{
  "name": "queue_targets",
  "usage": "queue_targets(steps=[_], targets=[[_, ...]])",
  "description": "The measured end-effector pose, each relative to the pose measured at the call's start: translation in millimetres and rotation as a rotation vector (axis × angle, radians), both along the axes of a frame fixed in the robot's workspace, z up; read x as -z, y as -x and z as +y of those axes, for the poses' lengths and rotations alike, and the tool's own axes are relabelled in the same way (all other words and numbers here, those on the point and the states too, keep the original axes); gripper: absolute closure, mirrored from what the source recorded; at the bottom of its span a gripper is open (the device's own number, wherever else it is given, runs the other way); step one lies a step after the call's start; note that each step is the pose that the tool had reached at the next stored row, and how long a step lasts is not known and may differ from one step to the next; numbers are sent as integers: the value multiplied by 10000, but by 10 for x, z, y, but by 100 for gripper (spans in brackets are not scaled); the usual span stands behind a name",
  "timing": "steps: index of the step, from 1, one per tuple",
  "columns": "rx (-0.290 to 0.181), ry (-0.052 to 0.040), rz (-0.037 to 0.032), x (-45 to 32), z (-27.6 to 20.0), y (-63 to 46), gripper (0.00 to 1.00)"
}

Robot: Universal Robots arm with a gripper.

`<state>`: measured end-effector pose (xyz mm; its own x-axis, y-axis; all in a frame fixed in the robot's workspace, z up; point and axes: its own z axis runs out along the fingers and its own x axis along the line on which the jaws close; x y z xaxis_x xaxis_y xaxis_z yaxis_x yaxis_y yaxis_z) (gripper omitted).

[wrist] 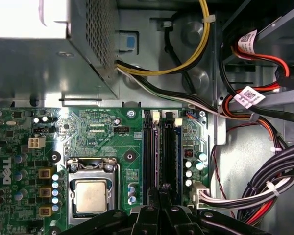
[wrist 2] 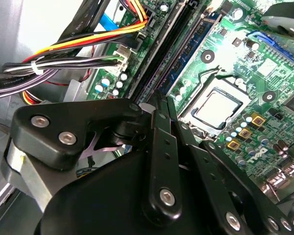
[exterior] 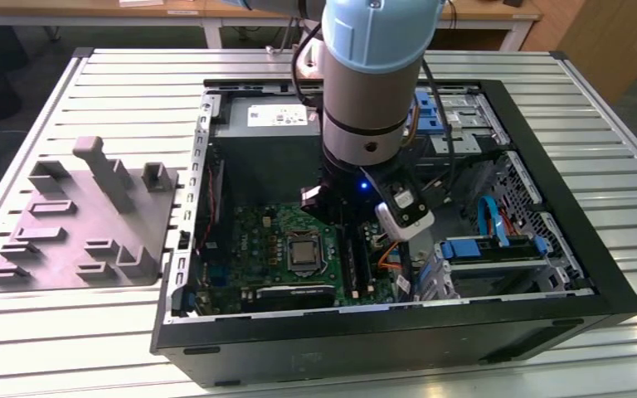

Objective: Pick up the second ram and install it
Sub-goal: 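Insert the second ram into the second slot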

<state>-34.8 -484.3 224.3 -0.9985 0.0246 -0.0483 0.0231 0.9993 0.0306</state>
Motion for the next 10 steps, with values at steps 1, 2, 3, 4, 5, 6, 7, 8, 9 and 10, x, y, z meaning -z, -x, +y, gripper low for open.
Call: queue_targets(steps=[1, 2, 3, 4, 5, 6, 7, 8, 9, 10], targets=[[0, 4, 1, 4, 0, 0, 89], [0, 8, 2, 6, -1, 0, 89], [0, 10, 2, 7, -1, 0, 89], [0, 9, 1, 11, 0, 0, 89], [0, 9, 0, 16, 0, 0, 89], [0, 14, 0, 21, 0, 0, 89], [0, 22, 1, 26, 0, 0, 89], [0, 28, 2, 30, -1, 1, 89], [0, 30, 2, 34, -1, 1, 89], [0, 29, 1, 37, -1, 1, 89]])
